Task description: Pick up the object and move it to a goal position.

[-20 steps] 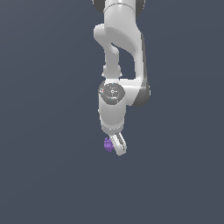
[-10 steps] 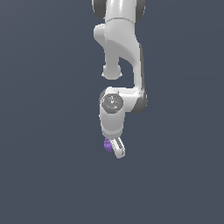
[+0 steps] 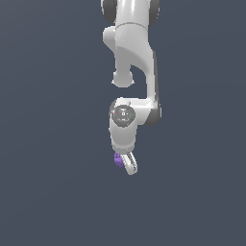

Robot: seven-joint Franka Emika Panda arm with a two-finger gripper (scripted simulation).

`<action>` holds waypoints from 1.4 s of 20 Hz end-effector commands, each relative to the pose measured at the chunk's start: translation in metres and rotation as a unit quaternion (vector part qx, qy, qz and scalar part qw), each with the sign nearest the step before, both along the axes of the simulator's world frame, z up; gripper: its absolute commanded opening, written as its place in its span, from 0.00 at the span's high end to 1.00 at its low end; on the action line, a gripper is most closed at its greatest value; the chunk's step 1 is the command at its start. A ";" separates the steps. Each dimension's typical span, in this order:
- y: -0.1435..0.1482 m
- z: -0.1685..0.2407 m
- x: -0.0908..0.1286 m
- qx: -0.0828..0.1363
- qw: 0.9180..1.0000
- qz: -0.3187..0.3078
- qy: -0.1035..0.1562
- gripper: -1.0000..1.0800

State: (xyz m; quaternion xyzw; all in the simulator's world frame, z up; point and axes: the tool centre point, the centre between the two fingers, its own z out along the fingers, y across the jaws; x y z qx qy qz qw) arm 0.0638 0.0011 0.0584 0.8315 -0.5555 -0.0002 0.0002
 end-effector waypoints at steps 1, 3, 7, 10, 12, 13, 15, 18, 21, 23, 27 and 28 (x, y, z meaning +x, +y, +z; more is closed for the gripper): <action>0.000 0.000 0.000 0.000 1.000 0.000 0.000 1.00; 0.000 0.000 0.000 0.000 1.000 0.000 0.000 1.00; 0.000 0.000 0.000 0.000 1.000 0.000 0.000 1.00; 0.000 0.004 -0.001 0.000 1.000 0.000 0.000 1.00; 0.000 0.010 -0.003 0.000 1.000 0.000 0.000 1.00; 0.000 0.013 -0.003 0.000 1.000 0.000 0.000 1.00; 0.001 0.021 -0.006 0.000 1.000 0.000 0.000 1.00; 0.001 0.039 -0.010 0.000 1.000 0.000 0.000 1.00; 0.001 0.059 -0.016 0.000 1.000 0.000 0.000 1.00; 0.002 0.071 -0.018 0.000 1.000 0.000 0.000 1.00; 0.002 0.088 -0.022 0.000 1.000 0.000 0.000 1.00; 0.002 0.091 -0.023 0.000 1.000 0.000 0.000 1.00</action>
